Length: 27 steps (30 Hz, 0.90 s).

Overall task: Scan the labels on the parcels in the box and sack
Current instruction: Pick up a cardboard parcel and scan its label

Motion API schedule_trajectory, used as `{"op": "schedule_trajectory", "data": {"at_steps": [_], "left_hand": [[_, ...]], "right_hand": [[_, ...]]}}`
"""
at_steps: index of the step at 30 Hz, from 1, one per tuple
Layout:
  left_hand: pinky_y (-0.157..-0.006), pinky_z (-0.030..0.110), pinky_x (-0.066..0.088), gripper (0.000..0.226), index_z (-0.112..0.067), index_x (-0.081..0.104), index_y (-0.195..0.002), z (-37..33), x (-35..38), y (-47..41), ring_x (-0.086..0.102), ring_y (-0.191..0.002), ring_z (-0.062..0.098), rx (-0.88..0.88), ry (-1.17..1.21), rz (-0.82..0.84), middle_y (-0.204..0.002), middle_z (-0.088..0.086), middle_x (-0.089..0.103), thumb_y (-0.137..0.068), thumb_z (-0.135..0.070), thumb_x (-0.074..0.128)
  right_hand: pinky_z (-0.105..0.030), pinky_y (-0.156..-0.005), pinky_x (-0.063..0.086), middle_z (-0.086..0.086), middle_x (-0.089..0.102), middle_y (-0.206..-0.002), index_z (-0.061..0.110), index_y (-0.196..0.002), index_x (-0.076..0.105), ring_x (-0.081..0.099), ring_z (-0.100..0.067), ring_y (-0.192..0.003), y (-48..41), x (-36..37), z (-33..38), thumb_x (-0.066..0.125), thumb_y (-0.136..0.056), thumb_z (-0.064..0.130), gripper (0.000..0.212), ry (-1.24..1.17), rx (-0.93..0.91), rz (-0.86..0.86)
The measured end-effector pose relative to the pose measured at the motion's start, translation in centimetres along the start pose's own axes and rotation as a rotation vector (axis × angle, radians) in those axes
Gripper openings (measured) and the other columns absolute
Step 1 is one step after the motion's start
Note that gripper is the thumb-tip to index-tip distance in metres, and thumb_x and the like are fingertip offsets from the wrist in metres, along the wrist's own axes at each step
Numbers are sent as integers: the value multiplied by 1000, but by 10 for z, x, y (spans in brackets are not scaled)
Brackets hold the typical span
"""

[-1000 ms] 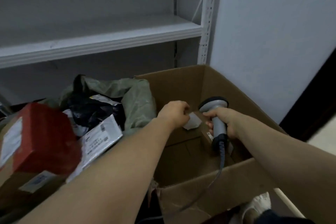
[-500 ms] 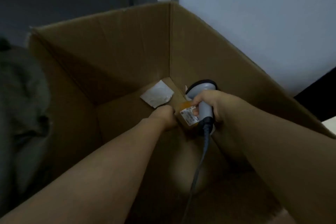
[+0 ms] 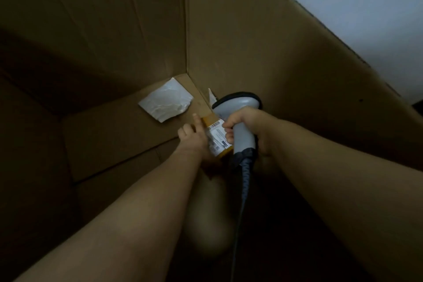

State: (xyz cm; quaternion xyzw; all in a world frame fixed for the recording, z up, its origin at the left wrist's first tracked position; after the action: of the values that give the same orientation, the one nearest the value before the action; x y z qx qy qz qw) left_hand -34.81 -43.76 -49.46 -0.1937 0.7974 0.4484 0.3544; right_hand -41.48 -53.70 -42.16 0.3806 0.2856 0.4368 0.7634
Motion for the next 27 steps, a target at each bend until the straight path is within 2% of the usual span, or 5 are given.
{"op": "schedule_trajectory", "data": {"at_steps": [3,7,17,21,27], "left_hand": [[-115,45,19,143,-14,-21,-149,15,-22,26,2,-141,36,-106,188,-76,-150,16,5,-59,-39,87],[-114,43,19,143,-14,-22,-148,12,-82,81,2,-141,34,-94,265,-243,-150,15,5,-58,-37,87],[-115,47,16,142,-21,-20,-149,-19,-208,280,11,-141,36,69,520,-385,-153,14,9,-58,-45,86],[-93,43,46,49,-12,61,-113,-6,-255,368,59,-100,26,152,1064,-362,-109,12,64,-81,-49,61],[-61,29,46,19,-24,69,-95,21,-278,458,59,-73,21,284,1428,-375,-87,6,66,-91,-27,51]], "right_hand": [[-25,-52,46,-10,54,-69,-3,-84,56,52,-16,-56,24,6,5,56,-88,3,8,-87,-28,-30],[-35,-65,50,-9,62,-80,2,-103,62,58,-22,-67,82,12,21,72,-67,12,39,-146,-202,-118],[-40,-70,56,-14,73,-92,9,-99,64,70,-30,-85,295,37,55,71,-74,9,27,-362,-625,62],[-40,-69,57,-15,73,-88,7,-95,65,70,-29,-77,374,47,52,68,-76,3,20,-392,-739,81],[-38,-61,58,-16,72,-78,5,-86,64,69,-29,-67,447,79,37,65,-78,-1,11,-443,-757,174]]}}
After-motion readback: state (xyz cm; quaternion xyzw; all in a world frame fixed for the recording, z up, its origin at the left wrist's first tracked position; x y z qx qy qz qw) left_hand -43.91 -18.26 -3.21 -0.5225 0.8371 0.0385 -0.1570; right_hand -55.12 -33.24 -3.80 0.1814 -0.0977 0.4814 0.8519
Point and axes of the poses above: each hand's wrist, its own y-axis away from the middle knuckle, its own x-axis out of the palm, z = x × y, the point moved 2 cm from there along -y, towards the middle knuckle
